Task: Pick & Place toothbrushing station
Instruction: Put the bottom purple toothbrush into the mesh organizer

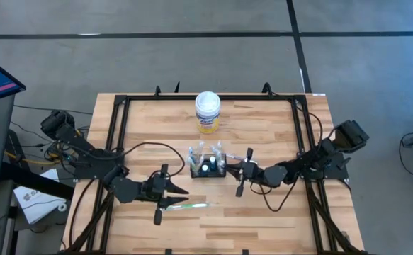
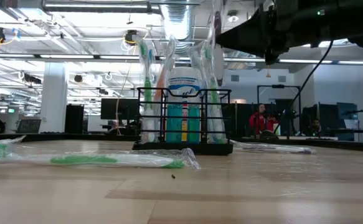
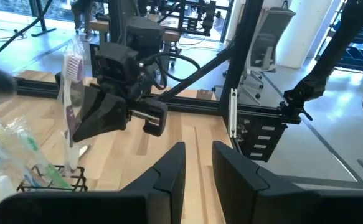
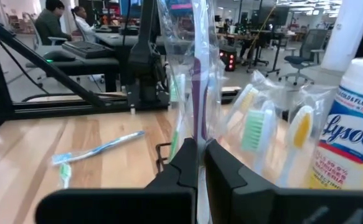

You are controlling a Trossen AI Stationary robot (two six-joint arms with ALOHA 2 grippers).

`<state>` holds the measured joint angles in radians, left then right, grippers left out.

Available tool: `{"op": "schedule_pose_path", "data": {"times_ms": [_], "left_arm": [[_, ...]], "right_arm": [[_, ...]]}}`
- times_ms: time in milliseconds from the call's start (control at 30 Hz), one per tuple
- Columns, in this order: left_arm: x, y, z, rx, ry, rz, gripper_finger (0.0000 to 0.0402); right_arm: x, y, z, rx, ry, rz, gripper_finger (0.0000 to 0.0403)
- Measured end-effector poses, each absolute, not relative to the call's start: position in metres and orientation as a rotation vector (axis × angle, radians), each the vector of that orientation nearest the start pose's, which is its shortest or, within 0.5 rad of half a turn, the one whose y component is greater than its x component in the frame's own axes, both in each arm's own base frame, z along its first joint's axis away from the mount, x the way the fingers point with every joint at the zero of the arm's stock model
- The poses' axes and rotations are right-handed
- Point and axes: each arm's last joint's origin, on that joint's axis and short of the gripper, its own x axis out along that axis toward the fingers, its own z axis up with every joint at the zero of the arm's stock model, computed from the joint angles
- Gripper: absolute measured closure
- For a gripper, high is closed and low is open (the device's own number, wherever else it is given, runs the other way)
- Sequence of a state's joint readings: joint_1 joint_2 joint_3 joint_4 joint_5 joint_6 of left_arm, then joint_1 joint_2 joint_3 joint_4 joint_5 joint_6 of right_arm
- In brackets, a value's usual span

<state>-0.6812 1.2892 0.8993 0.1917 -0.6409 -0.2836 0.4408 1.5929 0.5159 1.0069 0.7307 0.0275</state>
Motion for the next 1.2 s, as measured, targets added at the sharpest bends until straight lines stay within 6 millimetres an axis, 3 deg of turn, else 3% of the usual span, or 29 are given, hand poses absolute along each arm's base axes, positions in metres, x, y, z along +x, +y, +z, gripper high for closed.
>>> {"op": "schedule_pose_path", "data": {"times_ms": [267, 433, 700, 1200], "left_arm": [[0.237, -0.171, 0.293, -0.14, 0.185, -0.011, 0.0327], [0.243, -0.175, 0.281, -0.118, 0.21, 0.028, 0.0327], [0.247, -0.178, 0.275, -0.11, 0.22, 0.035, 0.0327], [0.247, -0.178, 0.275, -0.112, 0.215, 0.036, 0.0327]], "right_arm": [[0.266, 0.1, 0.173, 0.018, 0.058, -0.308, 0.0403], [0.256, 0.093, 0.162, 0.08, 0.059, -0.319, 0.0403], [0.247, 0.091, 0.16, 0.133, 0.0, -0.304, 0.0403], [0.268, 0.088, 0.126, 0.167, -0.061, -0.292, 0.0402]]}}
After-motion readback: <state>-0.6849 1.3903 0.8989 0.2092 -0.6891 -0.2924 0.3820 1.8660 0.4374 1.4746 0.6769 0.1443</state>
